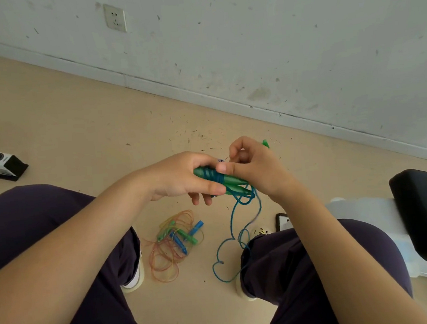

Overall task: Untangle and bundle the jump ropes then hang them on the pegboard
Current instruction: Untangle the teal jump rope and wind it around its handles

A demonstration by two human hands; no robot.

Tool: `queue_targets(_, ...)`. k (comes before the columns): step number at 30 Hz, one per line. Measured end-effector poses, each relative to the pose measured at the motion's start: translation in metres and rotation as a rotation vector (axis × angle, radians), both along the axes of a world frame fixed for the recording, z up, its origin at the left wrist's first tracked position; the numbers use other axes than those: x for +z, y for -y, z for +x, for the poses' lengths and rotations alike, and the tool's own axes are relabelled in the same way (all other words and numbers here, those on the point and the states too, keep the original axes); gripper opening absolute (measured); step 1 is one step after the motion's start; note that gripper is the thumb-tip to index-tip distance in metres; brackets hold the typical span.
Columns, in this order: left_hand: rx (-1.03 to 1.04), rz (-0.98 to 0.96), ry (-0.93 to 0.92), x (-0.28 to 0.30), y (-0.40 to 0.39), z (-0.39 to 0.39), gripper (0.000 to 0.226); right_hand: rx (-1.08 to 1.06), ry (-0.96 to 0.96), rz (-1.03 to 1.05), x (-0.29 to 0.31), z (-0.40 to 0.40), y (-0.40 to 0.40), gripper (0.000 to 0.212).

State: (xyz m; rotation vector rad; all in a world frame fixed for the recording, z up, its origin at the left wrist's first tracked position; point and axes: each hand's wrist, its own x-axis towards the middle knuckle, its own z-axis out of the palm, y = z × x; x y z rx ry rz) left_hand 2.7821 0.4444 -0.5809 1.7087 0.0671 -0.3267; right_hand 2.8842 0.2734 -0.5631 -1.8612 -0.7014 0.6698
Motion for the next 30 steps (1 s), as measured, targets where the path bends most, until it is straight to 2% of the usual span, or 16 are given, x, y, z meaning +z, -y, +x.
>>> queue_targets(3,0.033,-0.025,0.025,0.000,0.000,0.000,0.038,0.031,-0.005,0.025,0.001,-0.001,0.001,0.037)
queue_targets(6,0.025,-0.043,0.051,0.001,-0.003,0.000,0.065,0.051,-0.030,0.001,0.001,-0.004,0.000,0.033)
queue_targets(8,0.003,-0.033,0.079,0.002,-0.005,0.000,0.075,0.087,-0.089,-0.004,0.000,-0.003,0.001,0.036)
queue_targets(10,0.019,-0.046,0.118,0.003,-0.005,0.000,0.065,0.123,-0.164,0.019,0.001,-0.002,0.004,0.047)
queue_targets(13,0.132,-0.107,0.158,0.005,-0.004,0.001,0.041,0.128,-0.256,0.073,0.001,0.002,0.005,0.044)
queue_targets(17,0.334,-0.196,0.202,0.008,-0.003,0.004,0.035,0.157,-0.227,0.080,-0.004,0.004,0.005,0.047)
queue_targets(19,0.425,-0.281,0.213,0.010,-0.006,0.005,0.032,0.153,-0.223,0.057,-0.008,0.003,0.004,0.037)
queue_targets(22,0.529,-0.359,0.250,0.011,-0.012,0.007,0.029,0.163,-0.172,0.044,-0.013,-0.002,0.002,0.011)
queue_targets(23,0.560,-0.363,0.255,0.011,-0.013,0.008,0.028,0.166,-0.139,0.035,-0.013,-0.004,0.001,0.011)
queue_targets(26,0.624,-0.309,0.238,0.007,-0.012,0.009,0.027,0.186,-0.060,-0.018,-0.010,-0.009,-0.003,0.014)
queue_targets(30,0.620,-0.103,0.225,0.000,-0.011,0.011,0.030,0.182,0.091,-0.063,-0.005,-0.009,-0.004,0.008)
